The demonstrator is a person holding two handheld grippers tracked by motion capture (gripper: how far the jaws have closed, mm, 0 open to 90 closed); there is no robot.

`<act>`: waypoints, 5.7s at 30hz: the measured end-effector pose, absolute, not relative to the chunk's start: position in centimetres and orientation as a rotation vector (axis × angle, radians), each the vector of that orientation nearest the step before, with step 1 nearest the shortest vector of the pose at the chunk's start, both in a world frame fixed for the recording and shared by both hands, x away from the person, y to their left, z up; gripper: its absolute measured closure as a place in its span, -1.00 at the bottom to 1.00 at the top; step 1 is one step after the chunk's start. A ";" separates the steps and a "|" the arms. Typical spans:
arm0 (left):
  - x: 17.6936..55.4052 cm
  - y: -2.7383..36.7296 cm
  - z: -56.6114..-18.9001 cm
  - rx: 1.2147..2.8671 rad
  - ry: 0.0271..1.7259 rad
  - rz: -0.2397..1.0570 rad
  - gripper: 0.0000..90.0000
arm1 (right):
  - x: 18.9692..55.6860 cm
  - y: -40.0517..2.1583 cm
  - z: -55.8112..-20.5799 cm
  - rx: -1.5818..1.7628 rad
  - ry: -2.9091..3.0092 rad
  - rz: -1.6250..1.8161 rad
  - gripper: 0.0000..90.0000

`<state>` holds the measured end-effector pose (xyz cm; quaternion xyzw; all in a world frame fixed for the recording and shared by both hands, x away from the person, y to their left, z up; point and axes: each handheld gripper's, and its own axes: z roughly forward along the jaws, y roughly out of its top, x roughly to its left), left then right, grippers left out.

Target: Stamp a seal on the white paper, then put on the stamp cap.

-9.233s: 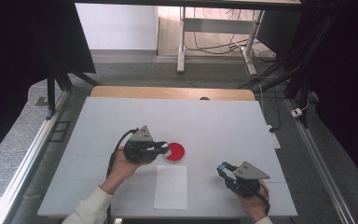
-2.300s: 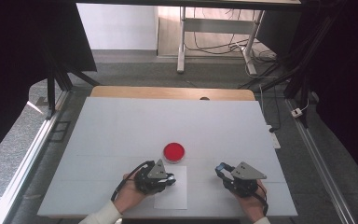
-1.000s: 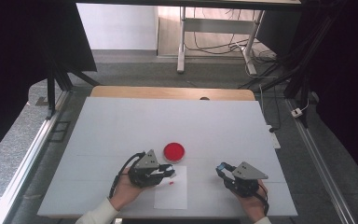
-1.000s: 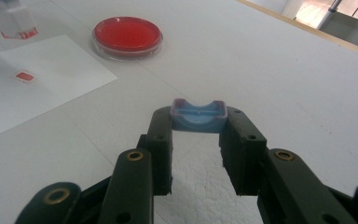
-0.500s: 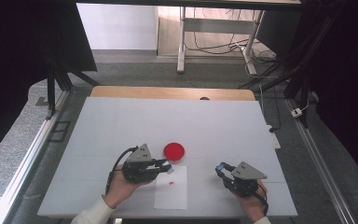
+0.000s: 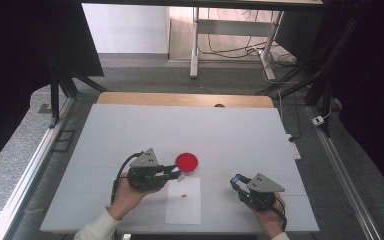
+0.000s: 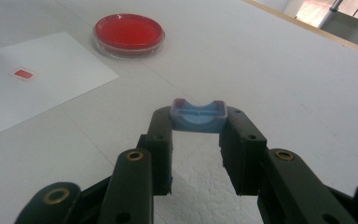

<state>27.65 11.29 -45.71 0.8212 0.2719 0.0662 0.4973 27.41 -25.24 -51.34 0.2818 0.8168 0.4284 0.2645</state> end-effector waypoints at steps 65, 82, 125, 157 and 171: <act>27.9 10.9 -44.9 1.954 0.657 0.154 0.68 | 26.4 -20.8 -51.5 0.687 2.256 1.242 0.43; 27.5 10.6 -44.8 1.945 0.663 0.164 0.68 | 26.3 -18.8 -51.3 0.632 2.247 1.284 0.43; 27.6 9.8 -45.1 1.927 0.679 0.162 0.68 | 26.2 -13.9 -51.6 0.568 2.252 1.325 0.43; 27.7 8.8 -45.8 1.912 0.704 0.156 0.69 | 26.1 -13.0 -51.5 0.613 2.184 1.348 0.43; 27.7 8.6 -46.1 1.916 0.708 0.162 0.69 | 26.0 -13.0 -51.6 0.624 2.160 1.346 0.43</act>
